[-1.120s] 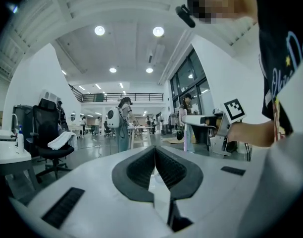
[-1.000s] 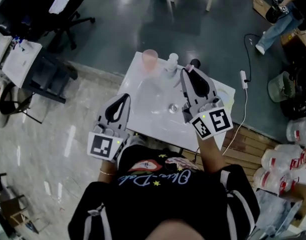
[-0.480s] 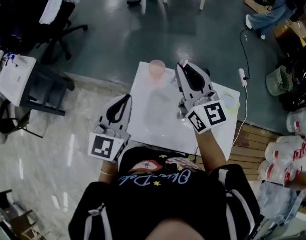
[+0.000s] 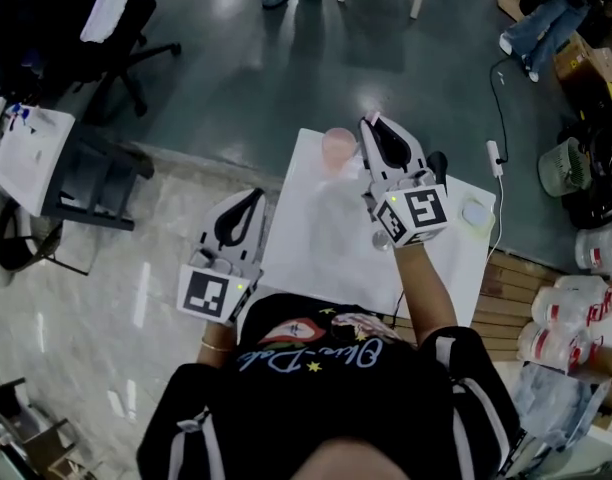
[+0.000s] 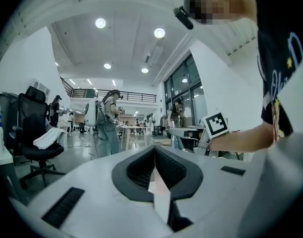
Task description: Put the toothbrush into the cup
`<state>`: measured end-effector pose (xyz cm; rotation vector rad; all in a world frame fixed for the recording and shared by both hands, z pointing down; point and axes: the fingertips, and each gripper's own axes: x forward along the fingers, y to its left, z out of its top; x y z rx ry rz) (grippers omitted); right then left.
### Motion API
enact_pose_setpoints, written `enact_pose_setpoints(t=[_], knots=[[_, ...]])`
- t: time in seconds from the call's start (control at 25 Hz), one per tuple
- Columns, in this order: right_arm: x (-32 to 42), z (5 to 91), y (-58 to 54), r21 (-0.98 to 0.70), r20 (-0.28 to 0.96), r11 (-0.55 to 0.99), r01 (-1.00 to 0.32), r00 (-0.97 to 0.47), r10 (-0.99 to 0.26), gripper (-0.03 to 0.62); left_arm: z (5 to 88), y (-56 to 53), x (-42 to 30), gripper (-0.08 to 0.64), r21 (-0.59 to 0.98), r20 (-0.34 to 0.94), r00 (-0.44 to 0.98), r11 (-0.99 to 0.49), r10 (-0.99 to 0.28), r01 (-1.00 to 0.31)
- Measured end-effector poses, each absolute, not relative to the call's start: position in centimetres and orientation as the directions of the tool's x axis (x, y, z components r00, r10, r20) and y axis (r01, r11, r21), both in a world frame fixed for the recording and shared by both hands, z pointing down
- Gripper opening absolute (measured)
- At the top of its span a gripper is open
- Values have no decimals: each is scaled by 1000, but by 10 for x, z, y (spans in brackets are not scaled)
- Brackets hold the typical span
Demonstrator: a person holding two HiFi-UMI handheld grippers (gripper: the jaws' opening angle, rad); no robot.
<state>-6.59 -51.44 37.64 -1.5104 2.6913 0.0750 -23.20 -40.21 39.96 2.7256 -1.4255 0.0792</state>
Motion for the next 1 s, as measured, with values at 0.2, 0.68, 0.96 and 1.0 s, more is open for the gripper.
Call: enact_pose_setpoints(t=[0.2,0.68,0.96,1.0], knots=[[-75,400,-535,22,-25,522,-853,-522,-852,38,404,-410,-248,3,55,81,547,-544,-833,-837],[-96,459,-552,50,147,528,-848,-516,-844,38,411,-430,-264,3,77,68,549,-545,-833,-835],[-97,488,-553,89,224,528,-845,-499,-837,38,417,-432,-268,3,90,75,543,-537,-836,-839],[-97,492,-553,92,234,526,-845,-495,-837,40,417,-433,-269,3,92,76,543,-536,-836,-839]])
